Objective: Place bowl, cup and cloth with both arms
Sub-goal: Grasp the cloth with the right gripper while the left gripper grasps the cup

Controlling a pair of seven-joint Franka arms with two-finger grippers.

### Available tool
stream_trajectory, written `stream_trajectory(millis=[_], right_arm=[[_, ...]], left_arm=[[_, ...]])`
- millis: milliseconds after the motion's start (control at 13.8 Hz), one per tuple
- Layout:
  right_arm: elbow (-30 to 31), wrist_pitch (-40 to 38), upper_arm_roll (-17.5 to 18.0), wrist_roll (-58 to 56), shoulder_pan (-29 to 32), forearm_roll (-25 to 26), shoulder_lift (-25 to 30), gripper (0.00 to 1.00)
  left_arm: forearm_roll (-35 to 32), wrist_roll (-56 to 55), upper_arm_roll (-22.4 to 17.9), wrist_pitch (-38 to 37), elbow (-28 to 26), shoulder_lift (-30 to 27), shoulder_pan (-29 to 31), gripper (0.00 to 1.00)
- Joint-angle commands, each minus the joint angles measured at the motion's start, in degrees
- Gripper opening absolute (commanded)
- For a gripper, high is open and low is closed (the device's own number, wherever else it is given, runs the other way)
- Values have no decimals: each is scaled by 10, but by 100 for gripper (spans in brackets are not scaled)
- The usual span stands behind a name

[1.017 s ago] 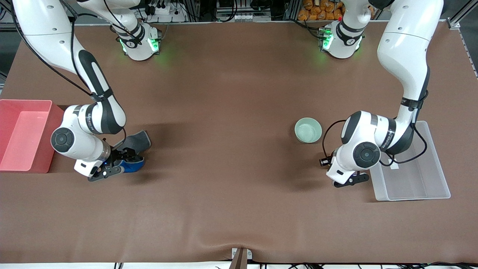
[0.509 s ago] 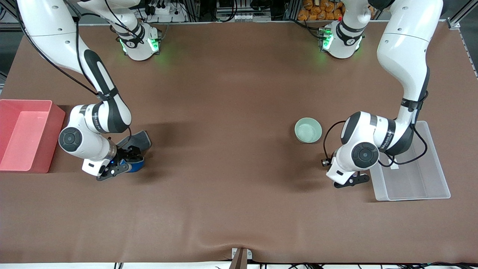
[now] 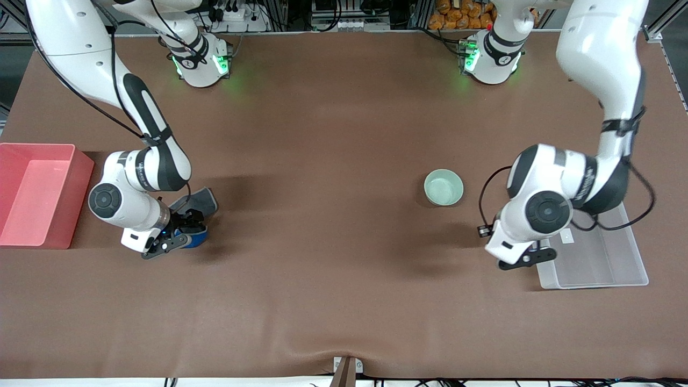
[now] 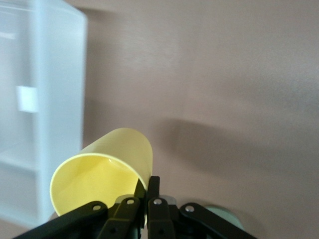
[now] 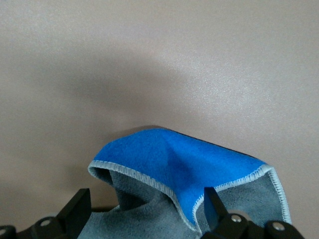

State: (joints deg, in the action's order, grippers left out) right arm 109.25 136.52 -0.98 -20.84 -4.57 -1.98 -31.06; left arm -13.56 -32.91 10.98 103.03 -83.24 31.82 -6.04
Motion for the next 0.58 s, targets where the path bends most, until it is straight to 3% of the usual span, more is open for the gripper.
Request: stream_trajectory(millis=[0,218,509], right_arm=[[2,9,-1,-3,1,4,-5,100],[2,8,-1,2,2,0,-8,100],[2,8,-1,3,2,-1,-12,100]], left_arm=[[-11,43,0,-55,22,-28,10,0],[-15,120,-2,-56,22,-46,68,0],[-14,259,-4,-33,35,-27,160,0]])
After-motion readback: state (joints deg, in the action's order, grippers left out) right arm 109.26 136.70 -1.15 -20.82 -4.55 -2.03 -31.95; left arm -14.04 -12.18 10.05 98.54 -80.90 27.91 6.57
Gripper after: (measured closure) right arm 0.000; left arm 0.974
